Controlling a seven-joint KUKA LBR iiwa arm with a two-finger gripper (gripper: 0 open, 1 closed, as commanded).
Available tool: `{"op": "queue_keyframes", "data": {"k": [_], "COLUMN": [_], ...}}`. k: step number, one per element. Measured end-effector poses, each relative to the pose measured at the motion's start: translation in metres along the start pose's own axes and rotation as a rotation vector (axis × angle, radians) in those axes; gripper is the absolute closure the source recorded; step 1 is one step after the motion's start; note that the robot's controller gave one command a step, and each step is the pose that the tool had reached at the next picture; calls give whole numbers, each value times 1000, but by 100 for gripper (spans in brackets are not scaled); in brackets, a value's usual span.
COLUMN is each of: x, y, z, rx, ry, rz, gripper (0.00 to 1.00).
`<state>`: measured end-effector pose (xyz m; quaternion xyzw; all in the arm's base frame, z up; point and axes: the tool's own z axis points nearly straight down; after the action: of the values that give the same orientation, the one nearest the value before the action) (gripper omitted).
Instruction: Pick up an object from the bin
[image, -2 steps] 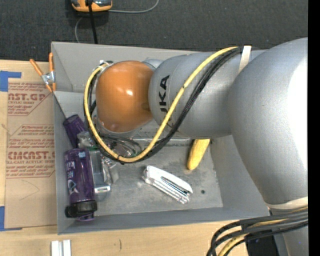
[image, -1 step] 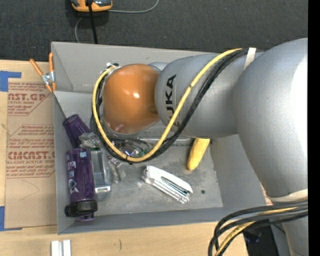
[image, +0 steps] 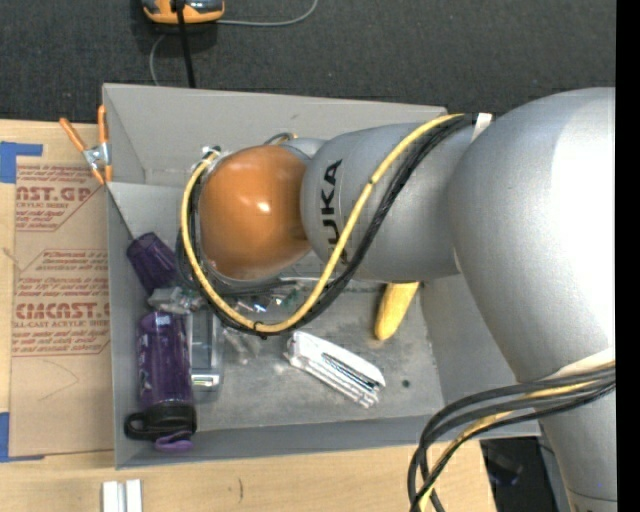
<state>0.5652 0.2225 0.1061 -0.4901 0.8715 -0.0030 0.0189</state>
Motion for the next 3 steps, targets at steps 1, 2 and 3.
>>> {"op": "queue_keyframes", "data": {"k": [1,2,3], "x": [11,11,10], "y": [-13,-13,-13], "z": [29,29,28], "rx": [-3,-3,-3], "ry": [-13,-13,-13], "rz": [-103,-103,-103], "gripper": [100,100,100]}}
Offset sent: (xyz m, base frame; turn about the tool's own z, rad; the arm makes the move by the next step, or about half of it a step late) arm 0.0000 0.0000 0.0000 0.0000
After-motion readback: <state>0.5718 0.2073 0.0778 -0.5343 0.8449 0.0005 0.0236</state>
